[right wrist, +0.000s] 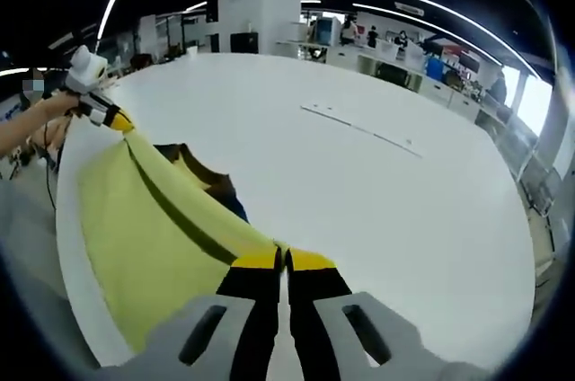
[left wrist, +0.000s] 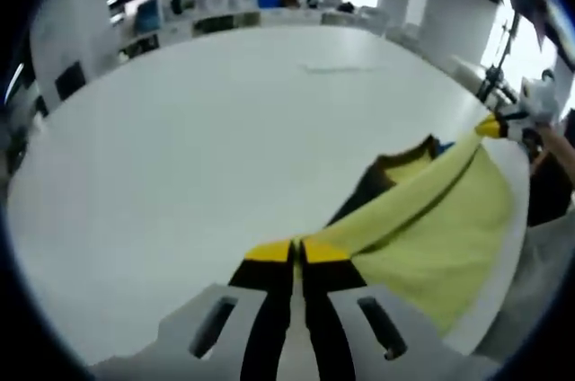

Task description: Fold the garment on the visible template until the final outline fits inside the template.

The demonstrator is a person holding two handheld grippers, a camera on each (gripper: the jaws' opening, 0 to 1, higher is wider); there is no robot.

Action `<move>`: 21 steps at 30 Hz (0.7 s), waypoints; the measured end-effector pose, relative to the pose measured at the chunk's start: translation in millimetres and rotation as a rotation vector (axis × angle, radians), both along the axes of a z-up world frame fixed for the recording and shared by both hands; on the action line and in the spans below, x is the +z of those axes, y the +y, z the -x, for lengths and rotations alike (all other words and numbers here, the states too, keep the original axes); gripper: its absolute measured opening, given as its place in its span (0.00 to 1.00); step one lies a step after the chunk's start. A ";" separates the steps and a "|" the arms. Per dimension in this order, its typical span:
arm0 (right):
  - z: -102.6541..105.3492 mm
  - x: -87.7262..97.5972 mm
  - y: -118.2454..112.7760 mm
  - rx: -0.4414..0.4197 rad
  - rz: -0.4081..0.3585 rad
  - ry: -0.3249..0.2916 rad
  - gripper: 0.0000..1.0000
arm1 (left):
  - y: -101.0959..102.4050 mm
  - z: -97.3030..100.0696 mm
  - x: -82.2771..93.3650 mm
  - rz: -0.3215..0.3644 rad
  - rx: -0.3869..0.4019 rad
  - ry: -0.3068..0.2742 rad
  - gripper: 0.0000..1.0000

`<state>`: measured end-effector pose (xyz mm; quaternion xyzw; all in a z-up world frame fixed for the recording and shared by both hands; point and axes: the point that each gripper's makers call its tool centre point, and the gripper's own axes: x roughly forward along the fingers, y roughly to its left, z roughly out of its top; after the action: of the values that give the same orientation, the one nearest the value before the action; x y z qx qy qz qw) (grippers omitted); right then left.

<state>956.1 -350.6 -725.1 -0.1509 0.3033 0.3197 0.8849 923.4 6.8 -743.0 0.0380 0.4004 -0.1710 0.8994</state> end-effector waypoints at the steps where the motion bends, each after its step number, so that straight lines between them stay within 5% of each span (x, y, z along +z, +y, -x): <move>1: 0.4 -1.6 0.0 0.000 0.003 -0.001 0.03 | -0.2 -0.4 -1.2 0.001 0.002 0.001 0.00; 21: -0.6 -36.8 -2.6 -0.010 0.065 0.017 0.03 | -4.2 1.2 -24.0 -0.023 0.005 0.000 0.00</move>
<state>956.7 -353.2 -761.9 -0.1756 0.3217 0.3066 0.8784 922.2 2.6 -767.1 0.0474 0.4026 -0.1643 0.8993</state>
